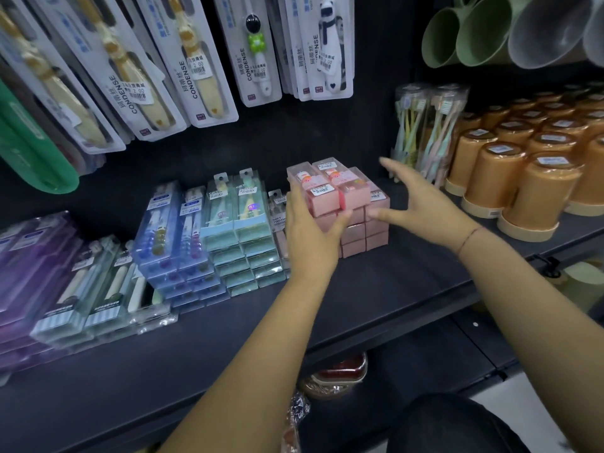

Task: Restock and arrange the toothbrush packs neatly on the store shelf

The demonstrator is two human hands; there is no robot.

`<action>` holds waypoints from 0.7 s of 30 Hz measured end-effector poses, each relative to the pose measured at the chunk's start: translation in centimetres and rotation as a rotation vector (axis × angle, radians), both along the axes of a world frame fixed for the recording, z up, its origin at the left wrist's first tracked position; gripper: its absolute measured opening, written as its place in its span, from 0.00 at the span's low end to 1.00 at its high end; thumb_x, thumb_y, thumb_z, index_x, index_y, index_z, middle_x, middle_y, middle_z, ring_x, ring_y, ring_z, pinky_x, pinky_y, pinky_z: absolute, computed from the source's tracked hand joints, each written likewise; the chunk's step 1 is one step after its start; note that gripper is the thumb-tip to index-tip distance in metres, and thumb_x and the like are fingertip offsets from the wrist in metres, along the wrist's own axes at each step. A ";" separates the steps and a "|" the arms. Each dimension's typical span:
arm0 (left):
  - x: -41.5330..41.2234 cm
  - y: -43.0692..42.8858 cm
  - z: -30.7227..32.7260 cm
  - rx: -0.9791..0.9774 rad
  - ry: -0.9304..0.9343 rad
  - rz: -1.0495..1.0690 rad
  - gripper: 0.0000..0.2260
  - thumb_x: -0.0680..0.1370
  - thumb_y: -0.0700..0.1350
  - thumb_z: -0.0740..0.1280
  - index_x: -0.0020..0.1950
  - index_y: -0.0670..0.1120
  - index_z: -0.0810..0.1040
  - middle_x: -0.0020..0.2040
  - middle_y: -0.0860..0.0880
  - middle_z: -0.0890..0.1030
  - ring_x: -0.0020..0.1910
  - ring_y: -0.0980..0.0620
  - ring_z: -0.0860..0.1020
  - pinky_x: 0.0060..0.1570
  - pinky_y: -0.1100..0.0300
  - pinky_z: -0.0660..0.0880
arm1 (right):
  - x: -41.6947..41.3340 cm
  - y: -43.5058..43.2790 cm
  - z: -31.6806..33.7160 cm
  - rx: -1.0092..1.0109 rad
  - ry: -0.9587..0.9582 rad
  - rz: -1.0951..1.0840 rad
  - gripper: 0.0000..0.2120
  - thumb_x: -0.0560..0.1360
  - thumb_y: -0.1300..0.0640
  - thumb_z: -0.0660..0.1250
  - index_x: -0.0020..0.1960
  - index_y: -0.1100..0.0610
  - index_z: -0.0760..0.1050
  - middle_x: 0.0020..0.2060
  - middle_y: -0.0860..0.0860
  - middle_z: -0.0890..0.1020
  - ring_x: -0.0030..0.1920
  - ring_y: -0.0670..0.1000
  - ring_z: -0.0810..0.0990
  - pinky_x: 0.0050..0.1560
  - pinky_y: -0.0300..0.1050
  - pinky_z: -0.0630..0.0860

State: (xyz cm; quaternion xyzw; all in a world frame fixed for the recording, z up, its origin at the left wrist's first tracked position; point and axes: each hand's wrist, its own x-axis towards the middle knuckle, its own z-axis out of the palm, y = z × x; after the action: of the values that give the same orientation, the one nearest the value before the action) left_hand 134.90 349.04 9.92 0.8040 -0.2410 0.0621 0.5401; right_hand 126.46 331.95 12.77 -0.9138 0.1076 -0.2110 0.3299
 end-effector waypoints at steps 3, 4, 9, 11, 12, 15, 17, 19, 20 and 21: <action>1.2 0.1 1.2 -0.023 0.024 -0.069 0.37 0.75 0.58 0.69 0.79 0.49 0.58 0.76 0.48 0.65 0.75 0.50 0.63 0.73 0.49 0.63 | 1.5 1.1 1.4 0.009 0.011 0.151 0.39 0.73 0.50 0.74 0.78 0.48 0.58 0.74 0.45 0.66 0.72 0.43 0.65 0.72 0.40 0.62; 1.4 0.2 1.4 -0.004 0.037 -0.089 0.35 0.77 0.55 0.69 0.79 0.49 0.58 0.77 0.48 0.63 0.76 0.51 0.61 0.74 0.52 0.61 | 2.0 1.4 1.5 -0.008 0.022 0.167 0.37 0.73 0.52 0.73 0.77 0.48 0.60 0.72 0.45 0.69 0.70 0.43 0.68 0.71 0.39 0.64; 2.0 1.2 1.9 0.038 0.039 -0.129 0.28 0.78 0.43 0.70 0.76 0.48 0.65 0.76 0.49 0.66 0.74 0.51 0.65 0.73 0.56 0.61 | 3.3 2.2 1.4 -0.126 -0.027 0.111 0.28 0.74 0.56 0.73 0.72 0.52 0.71 0.68 0.49 0.75 0.68 0.48 0.72 0.64 0.31 0.62; 2.1 1.5 2.3 0.041 0.057 -0.137 0.27 0.78 0.42 0.70 0.76 0.48 0.66 0.75 0.49 0.67 0.73 0.51 0.67 0.72 0.57 0.64 | 3.4 2.4 1.3 -0.138 -0.060 0.093 0.27 0.73 0.55 0.74 0.70 0.53 0.72 0.67 0.50 0.76 0.66 0.48 0.74 0.64 0.34 0.65; 2.1 1.6 2.4 0.041 0.067 -0.143 0.27 0.78 0.42 0.70 0.76 0.49 0.66 0.75 0.50 0.68 0.72 0.51 0.67 0.71 0.58 0.64 | 3.4 2.5 1.2 -0.138 -0.071 0.085 0.27 0.72 0.55 0.75 0.70 0.53 0.73 0.66 0.50 0.77 0.65 0.49 0.74 0.64 0.36 0.66; 1.9 1.8 2.5 0.037 0.083 -0.162 0.29 0.77 0.40 0.71 0.76 0.49 0.66 0.74 0.50 0.68 0.71 0.52 0.69 0.69 0.60 0.66 | 3.4 2.7 1.1 -0.139 -0.095 0.067 0.27 0.72 0.55 0.75 0.69 0.53 0.74 0.65 0.50 0.77 0.64 0.49 0.75 0.64 0.38 0.67; 1.9 1.9 2.4 0.038 0.089 -0.167 0.31 0.75 0.39 0.73 0.75 0.49 0.67 0.74 0.50 0.69 0.69 0.52 0.70 0.69 0.58 0.67 | 3.4 2.8 1.0 -0.149 -0.098 0.058 0.27 0.71 0.54 0.75 0.69 0.53 0.74 0.65 0.50 0.78 0.64 0.49 0.75 0.65 0.40 0.68; 1.9 1.9 2.4 0.041 0.083 -0.167 0.32 0.74 0.39 0.74 0.75 0.48 0.67 0.73 0.49 0.70 0.68 0.52 0.71 0.69 0.57 0.68 | 3.5 2.8 1.0 -0.160 -0.091 0.053 0.27 0.71 0.53 0.75 0.69 0.53 0.74 0.65 0.50 0.78 0.64 0.49 0.75 0.66 0.42 0.69; 2.0 1.9 2.3 0.041 0.079 -0.163 0.32 0.74 0.39 0.74 0.75 0.48 0.67 0.73 0.49 0.70 0.68 0.51 0.71 0.69 0.57 0.68 | 3.6 2.8 0.9 -0.167 -0.087 0.055 0.27 0.72 0.52 0.75 0.69 0.53 0.74 0.65 0.50 0.77 0.64 0.49 0.75 0.65 0.42 0.69; 2.0 1.9 2.3 0.044 0.075 -0.155 0.32 0.74 0.39 0.74 0.75 0.49 0.67 0.73 0.49 0.70 0.69 0.51 0.71 0.69 0.58 0.67 | 3.6 2.8 0.9 -0.173 -0.083 0.061 0.27 0.72 0.52 0.75 0.70 0.53 0.74 0.65 0.50 0.77 0.64 0.49 0.75 0.65 0.41 0.69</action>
State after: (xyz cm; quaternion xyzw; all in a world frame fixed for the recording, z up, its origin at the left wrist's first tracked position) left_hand 136.91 350.91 12.21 0.7963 -0.2834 -0.0153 0.5342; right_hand 130.11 334.74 13.70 -0.9323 0.0472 -0.2469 0.2602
